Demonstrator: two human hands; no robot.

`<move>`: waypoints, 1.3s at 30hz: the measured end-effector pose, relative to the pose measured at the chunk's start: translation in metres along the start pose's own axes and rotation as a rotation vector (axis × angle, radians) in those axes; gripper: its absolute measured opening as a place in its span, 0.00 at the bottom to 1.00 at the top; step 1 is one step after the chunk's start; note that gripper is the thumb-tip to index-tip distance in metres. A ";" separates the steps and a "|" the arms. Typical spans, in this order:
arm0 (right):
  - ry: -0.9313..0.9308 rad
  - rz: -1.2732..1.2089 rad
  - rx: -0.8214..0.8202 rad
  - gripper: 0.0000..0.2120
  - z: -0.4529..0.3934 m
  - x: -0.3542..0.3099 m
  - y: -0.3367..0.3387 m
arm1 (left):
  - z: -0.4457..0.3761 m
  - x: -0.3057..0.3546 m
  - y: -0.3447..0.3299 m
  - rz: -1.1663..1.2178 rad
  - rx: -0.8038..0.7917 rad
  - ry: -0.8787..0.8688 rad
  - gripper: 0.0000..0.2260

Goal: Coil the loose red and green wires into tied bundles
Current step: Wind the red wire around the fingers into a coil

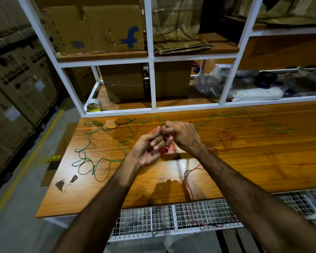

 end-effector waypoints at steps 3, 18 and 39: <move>0.001 -0.086 0.006 0.03 -0.012 -0.008 0.005 | -0.007 0.021 0.002 0.091 0.057 -0.120 0.19; -0.120 0.007 -0.262 0.16 -0.009 -0.024 -0.043 | 0.003 0.083 0.077 -0.080 0.677 -0.482 0.16; 0.098 0.087 -0.209 0.09 0.002 -0.016 -0.020 | -0.001 -0.006 0.061 -0.949 0.097 0.335 0.35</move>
Point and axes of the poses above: each hand's wrist, its own z-axis away from the middle knuckle, its own y-axis out of the back of the hand, x = y × z, the point moved 10 cm from there along -z, towards the middle knuckle, and after that the axes turned 7 degrees about -z, right-handed, at the moved point
